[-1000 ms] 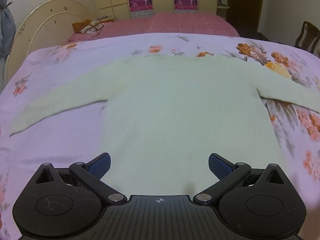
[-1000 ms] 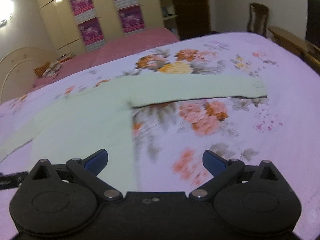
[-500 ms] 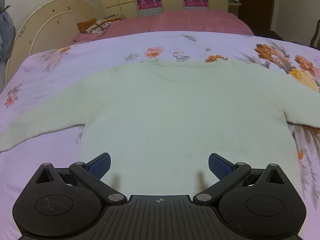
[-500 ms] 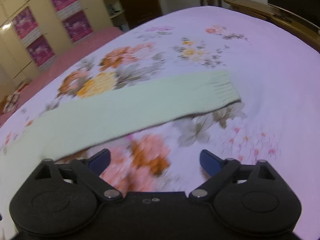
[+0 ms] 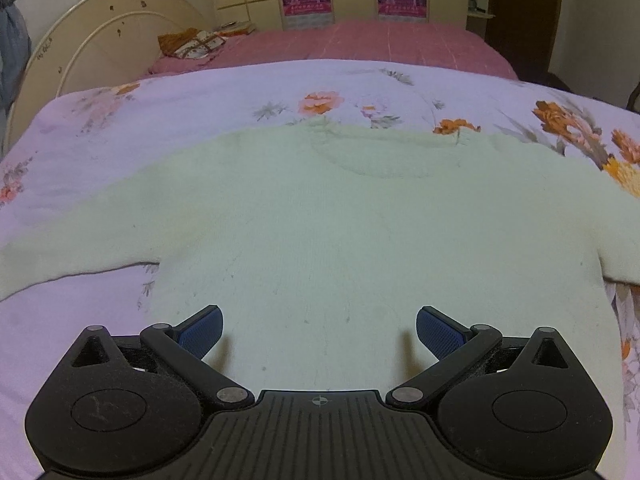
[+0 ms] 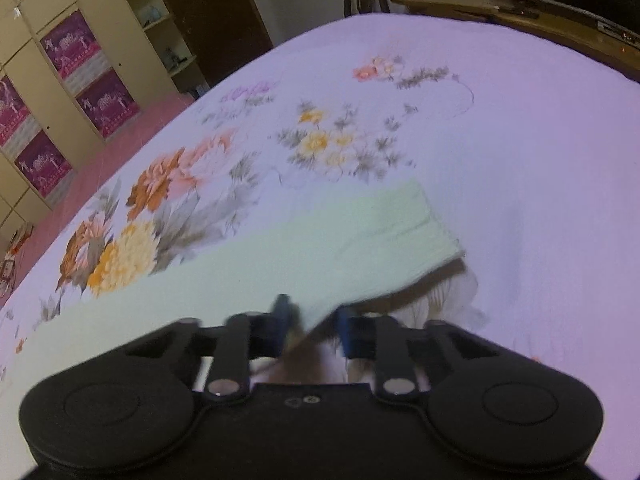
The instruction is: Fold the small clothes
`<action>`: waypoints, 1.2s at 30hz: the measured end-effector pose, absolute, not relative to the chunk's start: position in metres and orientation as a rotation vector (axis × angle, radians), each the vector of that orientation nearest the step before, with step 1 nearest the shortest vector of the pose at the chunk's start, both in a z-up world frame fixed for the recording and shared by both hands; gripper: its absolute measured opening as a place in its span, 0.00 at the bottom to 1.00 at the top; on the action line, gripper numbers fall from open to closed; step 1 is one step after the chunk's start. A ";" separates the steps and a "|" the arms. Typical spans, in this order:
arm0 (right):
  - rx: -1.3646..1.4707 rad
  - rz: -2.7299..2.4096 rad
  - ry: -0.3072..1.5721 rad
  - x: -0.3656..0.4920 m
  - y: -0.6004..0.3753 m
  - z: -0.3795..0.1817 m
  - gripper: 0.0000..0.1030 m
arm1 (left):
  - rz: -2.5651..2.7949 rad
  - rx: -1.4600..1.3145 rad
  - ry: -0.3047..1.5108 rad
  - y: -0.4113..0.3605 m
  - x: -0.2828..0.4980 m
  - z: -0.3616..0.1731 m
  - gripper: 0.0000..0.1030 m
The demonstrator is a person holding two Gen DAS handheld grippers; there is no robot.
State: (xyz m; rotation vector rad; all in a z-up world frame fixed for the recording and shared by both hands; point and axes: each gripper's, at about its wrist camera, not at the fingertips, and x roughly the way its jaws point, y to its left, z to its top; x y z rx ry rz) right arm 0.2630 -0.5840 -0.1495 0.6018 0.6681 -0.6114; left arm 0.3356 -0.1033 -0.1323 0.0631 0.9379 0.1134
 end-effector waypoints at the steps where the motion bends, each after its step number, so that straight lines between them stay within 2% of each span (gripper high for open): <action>1: 0.603 -0.604 0.663 0.263 -0.585 -0.149 0.07 | 0.114 0.068 0.939 -0.102 0.337 -0.133 1.00; 8: 0.503 -0.481 0.581 0.277 -0.546 -0.120 0.04 | 0.091 0.066 0.921 -0.081 0.345 -0.128 1.00; 15: 0.419 -0.183 0.533 0.334 -0.423 -0.080 0.04 | 0.039 0.035 0.864 -0.031 0.358 -0.115 1.00; 19: 0.371 -0.018 0.583 0.382 -0.329 -0.089 0.04 | 0.055 -0.035 0.877 0.010 0.371 -0.116 1.00; 25: 0.312 0.171 0.740 0.421 -0.211 -0.139 0.05 | 0.015 -0.109 0.914 0.048 0.390 -0.128 1.00; 27: 0.266 0.212 0.810 0.426 -0.187 -0.150 0.25 | -0.019 -0.137 0.929 0.049 0.397 -0.133 1.00; 29: 0.230 0.232 0.839 0.424 -0.178 -0.155 0.54 | -0.055 -0.147 0.923 0.046 0.400 -0.136 1.00; 30: 0.229 0.258 0.826 0.416 -0.181 -0.152 0.59 | -0.077 -0.158 0.920 0.043 0.401 -0.137 1.00; 33: 0.220 0.257 0.780 0.395 -0.196 -0.134 0.59 | -0.162 -0.143 0.912 0.023 0.401 -0.139 1.00; 36: 0.194 0.157 0.755 0.370 -0.225 -0.123 0.59 | -0.230 0.013 0.869 -0.018 0.396 -0.145 0.99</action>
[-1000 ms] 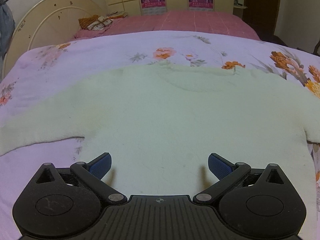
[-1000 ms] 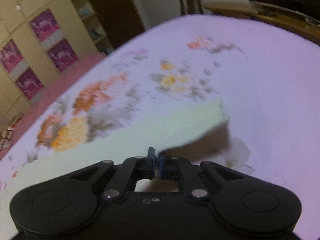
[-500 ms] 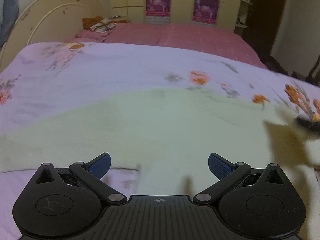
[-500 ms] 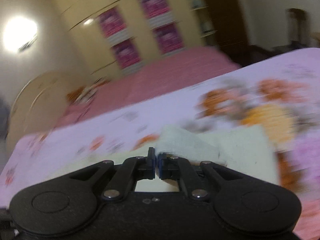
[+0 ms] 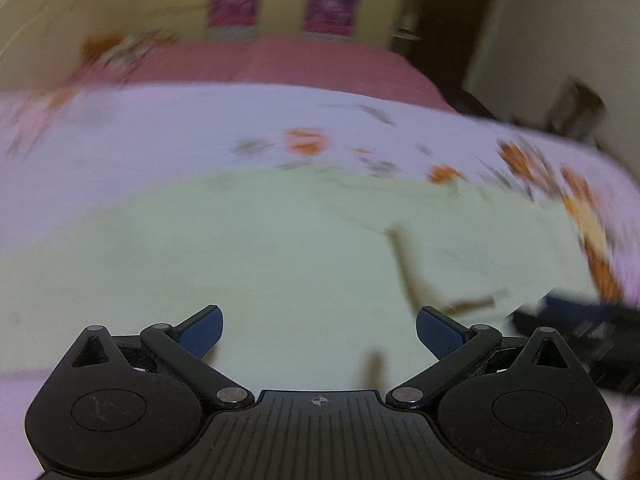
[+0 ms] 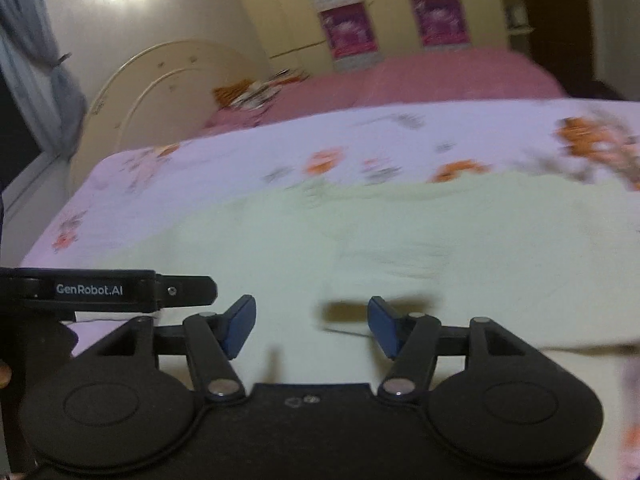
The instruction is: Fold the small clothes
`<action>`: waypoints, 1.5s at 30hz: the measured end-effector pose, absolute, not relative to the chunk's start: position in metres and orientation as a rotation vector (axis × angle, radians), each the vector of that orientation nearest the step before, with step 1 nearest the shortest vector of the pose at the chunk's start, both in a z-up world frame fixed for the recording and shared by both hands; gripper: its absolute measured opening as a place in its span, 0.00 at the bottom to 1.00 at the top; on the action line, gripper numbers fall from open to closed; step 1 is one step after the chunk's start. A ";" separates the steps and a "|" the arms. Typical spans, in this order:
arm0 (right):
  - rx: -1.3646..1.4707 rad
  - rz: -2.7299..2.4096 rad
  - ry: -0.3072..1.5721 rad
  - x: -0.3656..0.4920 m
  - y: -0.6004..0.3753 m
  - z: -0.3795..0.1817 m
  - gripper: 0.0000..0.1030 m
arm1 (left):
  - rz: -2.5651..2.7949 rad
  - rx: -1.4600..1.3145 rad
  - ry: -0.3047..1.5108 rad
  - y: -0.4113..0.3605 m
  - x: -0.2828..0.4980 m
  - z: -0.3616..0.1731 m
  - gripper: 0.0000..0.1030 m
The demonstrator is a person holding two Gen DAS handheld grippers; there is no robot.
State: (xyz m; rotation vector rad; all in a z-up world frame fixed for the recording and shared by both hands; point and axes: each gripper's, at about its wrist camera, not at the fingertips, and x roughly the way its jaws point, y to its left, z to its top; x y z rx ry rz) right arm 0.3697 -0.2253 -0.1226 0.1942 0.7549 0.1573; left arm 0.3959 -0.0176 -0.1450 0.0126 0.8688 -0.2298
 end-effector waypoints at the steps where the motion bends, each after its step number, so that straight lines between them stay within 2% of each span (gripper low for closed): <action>1: 0.195 0.118 0.744 0.360 -0.240 -0.119 0.60 | -0.251 0.054 0.857 -0.031 0.394 -0.148 0.97; 2: 0.203 0.083 0.739 0.351 -0.253 -0.117 0.63 | -0.277 0.087 0.846 -0.046 0.393 -0.151 0.87; 3: 0.209 0.053 0.740 0.343 -0.265 -0.116 0.64 | -0.291 0.113 0.843 -0.057 0.394 -0.154 0.62; 4: 0.216 0.026 0.740 0.337 -0.277 -0.118 0.64 | -0.304 0.128 0.856 -0.066 0.398 -0.159 0.54; 12: 0.265 -0.117 0.736 0.305 -0.324 -0.130 0.64 | -0.262 0.162 0.788 -0.102 0.411 -0.170 0.54; 13: 0.266 -0.126 0.737 0.307 -0.326 -0.133 0.64 | -0.259 0.152 0.771 -0.102 0.413 -0.171 0.51; 14: 0.271 -0.136 0.738 0.306 -0.328 -0.134 0.64 | -0.257 0.129 0.754 -0.098 0.412 -0.172 0.42; 15: 0.275 -0.143 0.740 0.306 -0.331 -0.136 0.64 | -0.258 0.106 0.748 -0.096 0.414 -0.172 0.19; 16: 0.281 -0.154 0.743 0.308 -0.334 -0.138 0.64 | -0.252 0.078 0.747 -0.091 0.415 -0.173 0.04; 17: 0.288 -0.167 0.744 0.310 -0.337 -0.138 0.64 | -0.239 0.046 0.740 -0.087 0.415 -0.172 0.03; 20: 0.301 -0.199 0.738 0.314 -0.344 -0.140 0.64 | -0.268 -0.064 0.714 -0.074 0.414 -0.167 0.03; 23: 0.334 -0.195 0.742 0.319 -0.350 -0.143 0.64 | -0.310 -0.021 0.743 -0.075 0.410 -0.166 0.04; 24: 0.334 -0.193 0.743 0.319 -0.349 -0.143 0.64 | -0.316 -0.005 0.755 -0.076 0.411 -0.167 0.07; 26: 0.322 -0.187 0.748 0.321 -0.347 -0.144 0.64 | -0.321 0.018 0.752 -0.077 0.410 -0.171 0.29; 27: 0.322 -0.183 0.749 0.322 -0.346 -0.145 0.64 | -0.315 0.023 0.742 -0.078 0.410 -0.171 0.60; 28: 0.324 -0.181 0.751 0.322 -0.346 -0.145 0.64 | -0.305 0.023 0.725 -0.078 0.409 -0.170 0.85; 29: 0.327 -0.180 0.753 0.322 -0.345 -0.146 0.64 | -0.299 0.020 0.692 -0.079 0.407 -0.167 0.90; 31: 0.331 -0.179 0.756 0.323 -0.345 -0.146 0.64 | -0.293 0.033 0.637 -0.081 0.403 -0.163 0.90; 33: 0.323 -0.182 0.757 0.322 -0.345 -0.147 0.64 | -0.296 0.030 0.657 -0.085 0.413 -0.166 0.90; 36: 0.316 -0.191 0.759 0.322 -0.346 -0.147 0.64 | -0.286 0.057 0.688 -0.087 0.423 -0.173 0.81; 44: 0.325 -0.201 0.747 0.315 -0.351 -0.144 0.65 | -0.354 0.222 0.652 -0.089 0.400 -0.177 0.81; 45: 0.327 -0.203 0.748 0.315 -0.352 -0.145 0.65 | -0.342 0.192 0.644 -0.086 0.404 -0.175 0.72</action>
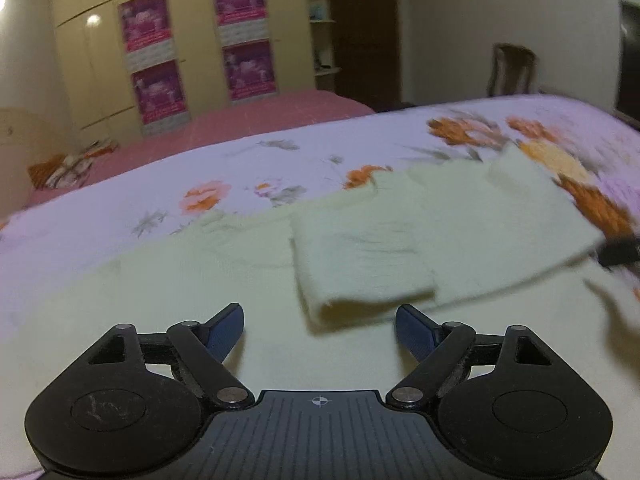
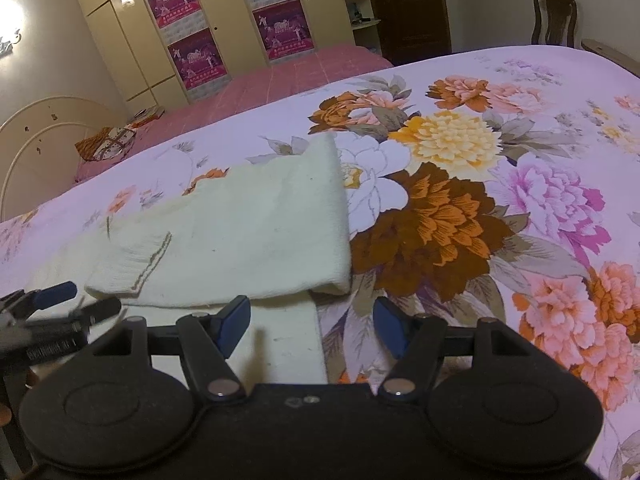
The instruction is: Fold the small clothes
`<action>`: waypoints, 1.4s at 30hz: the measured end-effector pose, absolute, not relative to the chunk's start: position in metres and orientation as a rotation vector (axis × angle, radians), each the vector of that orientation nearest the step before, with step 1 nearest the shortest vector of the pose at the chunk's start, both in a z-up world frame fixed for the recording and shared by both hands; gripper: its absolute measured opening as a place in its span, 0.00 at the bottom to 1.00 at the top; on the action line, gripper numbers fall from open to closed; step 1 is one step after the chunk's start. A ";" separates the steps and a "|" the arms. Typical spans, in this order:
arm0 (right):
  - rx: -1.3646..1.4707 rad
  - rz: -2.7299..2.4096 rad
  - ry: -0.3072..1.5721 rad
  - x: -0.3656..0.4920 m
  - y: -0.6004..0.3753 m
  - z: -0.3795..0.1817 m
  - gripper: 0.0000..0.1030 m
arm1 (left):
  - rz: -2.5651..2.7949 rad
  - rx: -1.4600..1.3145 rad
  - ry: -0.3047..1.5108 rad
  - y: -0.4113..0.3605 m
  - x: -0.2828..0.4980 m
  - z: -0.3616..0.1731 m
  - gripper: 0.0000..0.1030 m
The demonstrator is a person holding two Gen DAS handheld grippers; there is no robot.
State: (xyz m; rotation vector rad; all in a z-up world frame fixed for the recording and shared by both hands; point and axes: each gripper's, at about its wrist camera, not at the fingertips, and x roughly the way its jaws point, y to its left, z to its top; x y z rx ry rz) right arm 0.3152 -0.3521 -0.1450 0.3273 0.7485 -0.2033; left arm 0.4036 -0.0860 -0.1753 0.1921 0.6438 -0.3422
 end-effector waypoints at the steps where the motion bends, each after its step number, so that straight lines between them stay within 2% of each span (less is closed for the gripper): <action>1: 0.331 -0.207 0.749 0.315 -0.352 -0.146 0.65 | -0.333 0.170 0.636 -0.084 0.407 -0.173 0.65; 6: 0.332 -0.209 0.751 0.314 -0.351 -0.148 0.65 | -0.293 0.148 0.588 -0.086 0.416 -0.172 0.63; 7: 0.328 -0.210 0.751 0.314 -0.350 -0.148 0.65 | -0.281 0.128 0.577 -0.085 0.418 -0.172 0.46; 8: 0.328 -0.211 0.750 0.314 -0.350 -0.148 0.65 | -0.276 0.085 0.579 -0.084 0.423 -0.173 0.34; 9: 0.330 -0.213 0.748 0.314 -0.351 -0.148 0.65 | -0.265 0.028 0.601 -0.080 0.429 -0.174 0.13; 10: 0.332 -0.215 0.749 0.315 -0.351 -0.148 0.65 | -0.249 -0.036 0.627 -0.075 0.434 -0.175 0.04; 13: 0.328 -0.224 0.750 0.319 -0.352 -0.149 0.65 | -0.173 -0.253 0.644 -0.043 0.438 -0.174 0.03; 18: 0.334 -0.214 0.750 0.326 -0.352 -0.149 0.65 | -0.088 -0.432 0.659 0.004 0.424 -0.171 0.03; 23: 0.369 -0.165 0.740 0.338 -0.346 -0.147 0.65 | -0.015 -0.410 0.678 0.037 0.399 -0.180 0.03; 25: 0.383 -0.141 0.740 0.346 -0.344 -0.147 0.65 | -0.019 -0.402 0.760 0.040 0.406 -0.196 0.03; 29: 0.457 -0.130 0.749 0.365 -0.347 -0.154 0.65 | -0.038 -0.413 0.753 0.035 0.411 -0.197 0.03; 30: 0.475 -0.122 0.759 0.370 -0.347 -0.156 0.63 | -0.043 -0.433 0.759 0.035 0.413 -0.196 0.04; 31: 0.474 -0.117 0.774 0.375 -0.345 -0.159 0.49 | -0.045 -0.450 0.765 0.037 0.413 -0.197 0.04; 32: 0.457 -0.110 0.782 0.377 -0.343 -0.159 0.24 | -0.049 -0.457 0.767 0.038 0.413 -0.197 0.04; 33: 0.425 -0.109 0.785 0.377 -0.341 -0.159 0.18 | -0.053 -0.454 0.766 0.041 0.411 -0.195 0.05; 36: 0.411 -0.162 0.755 0.368 -0.354 -0.154 0.12 | -0.066 -0.465 0.774 0.040 0.409 -0.200 0.08; 38: 0.410 -0.234 0.762 0.364 -0.368 -0.156 0.01 | -0.063 -0.454 0.768 0.036 0.404 -0.199 0.08; 40: 0.423 -0.248 0.785 0.363 -0.378 -0.163 0.01 | -0.075 -0.449 0.772 0.033 0.402 -0.198 0.09; 42: 0.450 -0.221 0.775 0.361 -0.381 -0.158 0.09 | -0.087 -0.447 0.777 0.033 0.400 -0.197 0.09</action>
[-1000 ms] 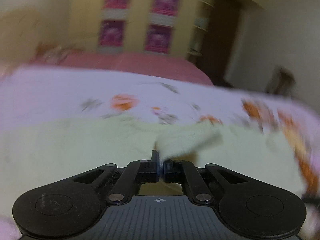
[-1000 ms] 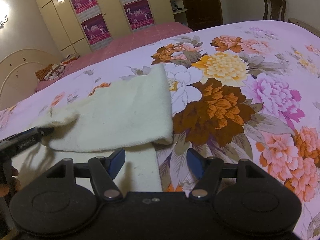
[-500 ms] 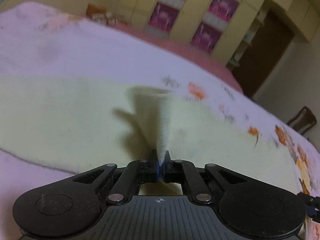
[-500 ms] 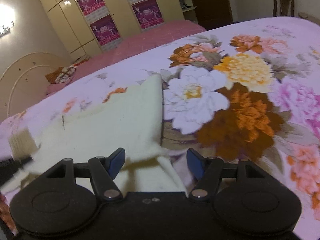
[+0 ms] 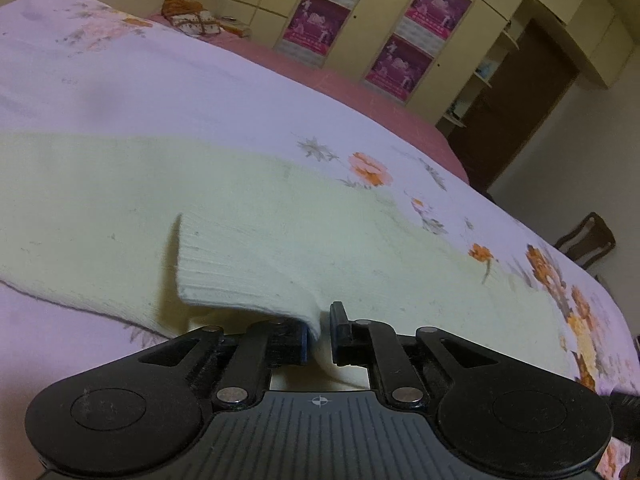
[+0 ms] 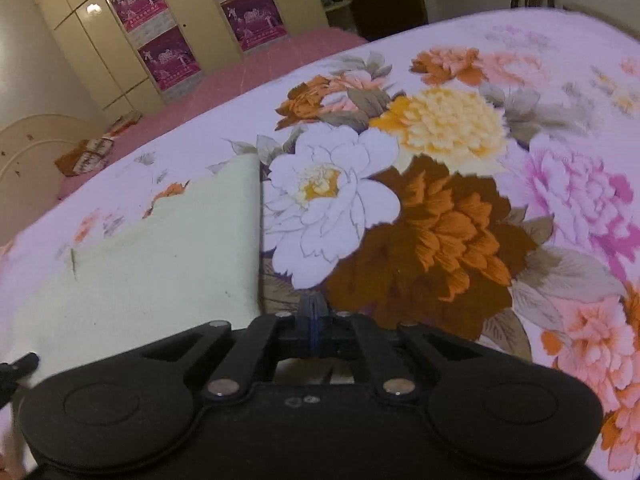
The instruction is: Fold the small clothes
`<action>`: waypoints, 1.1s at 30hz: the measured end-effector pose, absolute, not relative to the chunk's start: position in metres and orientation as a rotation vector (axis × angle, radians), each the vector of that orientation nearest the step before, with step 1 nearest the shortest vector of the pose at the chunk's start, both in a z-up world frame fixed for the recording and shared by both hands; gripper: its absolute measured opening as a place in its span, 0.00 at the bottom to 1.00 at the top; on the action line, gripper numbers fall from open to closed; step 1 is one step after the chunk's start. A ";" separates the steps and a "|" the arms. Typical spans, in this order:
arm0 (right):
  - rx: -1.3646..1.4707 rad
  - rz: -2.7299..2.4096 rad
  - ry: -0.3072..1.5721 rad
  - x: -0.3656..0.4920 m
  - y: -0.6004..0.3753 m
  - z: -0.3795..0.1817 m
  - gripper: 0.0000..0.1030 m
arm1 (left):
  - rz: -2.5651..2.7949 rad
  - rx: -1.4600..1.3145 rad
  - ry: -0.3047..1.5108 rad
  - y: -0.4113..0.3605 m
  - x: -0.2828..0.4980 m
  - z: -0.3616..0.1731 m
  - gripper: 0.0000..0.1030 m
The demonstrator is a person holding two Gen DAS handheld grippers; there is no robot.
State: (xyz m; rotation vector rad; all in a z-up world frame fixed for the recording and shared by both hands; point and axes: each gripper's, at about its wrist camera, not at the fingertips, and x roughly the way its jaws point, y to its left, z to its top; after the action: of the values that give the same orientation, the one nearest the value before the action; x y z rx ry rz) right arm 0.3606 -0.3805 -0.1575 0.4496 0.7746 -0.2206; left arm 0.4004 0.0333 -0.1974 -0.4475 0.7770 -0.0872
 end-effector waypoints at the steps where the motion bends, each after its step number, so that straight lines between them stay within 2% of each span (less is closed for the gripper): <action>1: 0.469 -0.202 0.753 0.358 -0.380 -0.153 0.31 | -0.088 -0.442 0.779 0.033 0.400 -0.197 0.09; 2: 0.501 -0.176 0.727 0.355 -0.380 -0.149 0.55 | -0.087 -0.443 0.781 0.033 0.400 -0.196 0.10; 3: 0.526 -0.151 0.699 0.353 -0.380 -0.146 0.67 | -0.085 -0.451 0.782 0.034 0.400 -0.196 0.10; 4: 0.535 -0.125 0.675 0.352 -0.378 -0.144 0.75 | -0.085 -0.453 0.784 0.033 0.400 -0.196 0.10; 6: 0.464 -0.099 0.696 0.361 -0.365 -0.142 0.53 | -0.084 -0.441 0.782 0.028 0.401 -0.195 0.10; 7: 0.411 -0.103 0.734 0.369 -0.357 -0.144 0.27 | -0.088 -0.439 0.781 0.026 0.400 -0.196 0.10; 8: 0.376 -0.102 0.774 0.375 -0.350 -0.149 0.19 | -0.098 -0.437 0.782 0.023 0.400 -0.196 0.10; 11: 0.313 -0.122 0.796 0.376 -0.346 -0.156 0.12 | -0.123 -0.417 0.781 0.017 0.397 -0.196 0.11; 17: 0.077 -0.214 0.782 0.372 -0.336 -0.160 0.08 | -0.121 -0.406 0.787 0.032 0.384 -0.192 0.11; 19: 0.080 -0.293 0.794 0.370 -0.346 -0.163 0.01 | -0.095 -0.420 0.777 0.045 0.378 -0.187 0.12; 22: 0.183 -0.244 0.798 0.361 -0.362 -0.158 0.01 | -0.080 -0.416 0.740 0.053 0.371 -0.177 0.13; 24: 0.230 -0.237 0.759 0.358 -0.363 -0.149 0.14 | -0.080 -0.388 0.690 0.052 0.367 -0.169 0.14; 25: 0.274 -0.217 0.733 0.358 -0.365 -0.144 0.32 | -0.086 -0.369 0.681 0.050 0.368 -0.167 0.15; 26: 0.297 -0.203 0.717 0.361 -0.365 -0.140 0.42 | -0.094 -0.352 0.681 0.046 0.371 -0.165 0.15; 27: 0.304 -0.188 0.712 0.367 -0.365 -0.138 0.46 | -0.104 -0.342 0.682 0.044 0.373 -0.164 0.18; 28: 0.313 -0.173 0.716 0.375 -0.364 -0.138 0.56 | -0.109 -0.336 0.679 0.042 0.375 -0.163 0.23; 29: 0.325 -0.173 0.717 0.384 -0.364 -0.138 0.57 | -0.107 -0.333 0.668 0.041 0.376 -0.162 0.38; 30: 0.337 -0.174 0.721 0.398 -0.366 -0.140 0.57 | -0.093 -0.326 0.655 0.042 0.378 -0.163 0.65; 31: 0.344 -0.172 0.731 0.409 -0.367 -0.142 0.57 | -0.071 -0.310 0.647 0.042 0.380 -0.164 0.85; 33: 0.355 -0.185 0.756 0.431 -0.369 -0.149 0.53 | -0.035 -0.272 0.699 0.042 0.391 -0.175 0.86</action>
State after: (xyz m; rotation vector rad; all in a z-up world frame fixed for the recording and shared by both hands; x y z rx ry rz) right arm 0.4312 -0.3687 -0.1489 0.3551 0.7563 -0.1851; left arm 0.3915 0.0422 -0.1750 -0.2717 0.6991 -0.0354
